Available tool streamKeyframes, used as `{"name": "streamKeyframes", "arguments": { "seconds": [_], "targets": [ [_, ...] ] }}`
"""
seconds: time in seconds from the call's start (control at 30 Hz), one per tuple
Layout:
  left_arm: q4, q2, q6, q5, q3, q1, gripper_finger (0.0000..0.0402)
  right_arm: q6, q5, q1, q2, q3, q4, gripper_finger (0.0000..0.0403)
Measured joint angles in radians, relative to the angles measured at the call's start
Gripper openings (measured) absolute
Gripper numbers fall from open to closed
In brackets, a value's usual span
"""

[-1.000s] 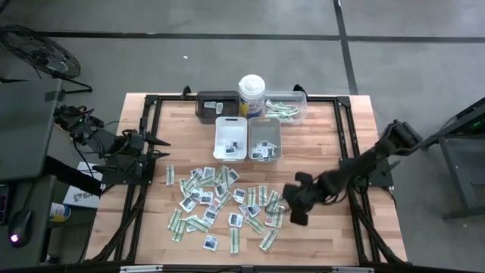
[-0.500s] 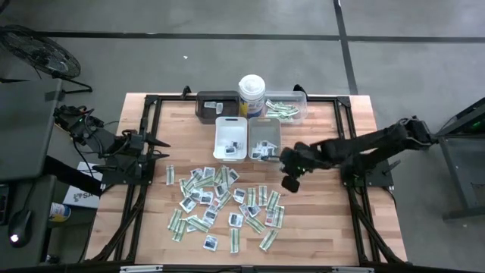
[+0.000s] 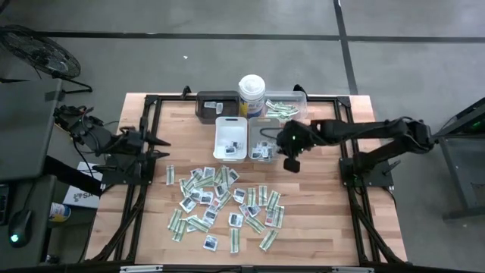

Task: Pick & Place First Aid Supplies
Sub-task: Put the wipe into the gray bin

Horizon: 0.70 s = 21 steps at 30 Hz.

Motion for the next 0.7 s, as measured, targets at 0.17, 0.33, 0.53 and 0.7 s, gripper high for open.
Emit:
{"name": "streamKeyframes", "arguments": {
  "seconds": [0.17,0.33,0.53,0.7],
  "targets": [
    [0.030,0.000,-0.001,-0.025,0.000,0.000,0.0133,-0.122,-0.028,-0.089,0.023,0.002,0.081,0.0000],
    [0.051,0.000,-0.001,-0.071,0.000,0.000,0.0133,-0.180,-0.099,-0.150,0.108,0.004,0.193,0.0000],
    [0.051,0.000,-0.005,-0.115,0.000,0.000,0.0133,-0.140,-0.122,-0.202,0.219,0.023,0.227,0.0000],
    [0.057,0.000,-0.014,-0.165,0.000,0.000,0.0133,0.082,-0.125,-0.218,0.297,0.081,0.223,0.0000]
  ]
}}
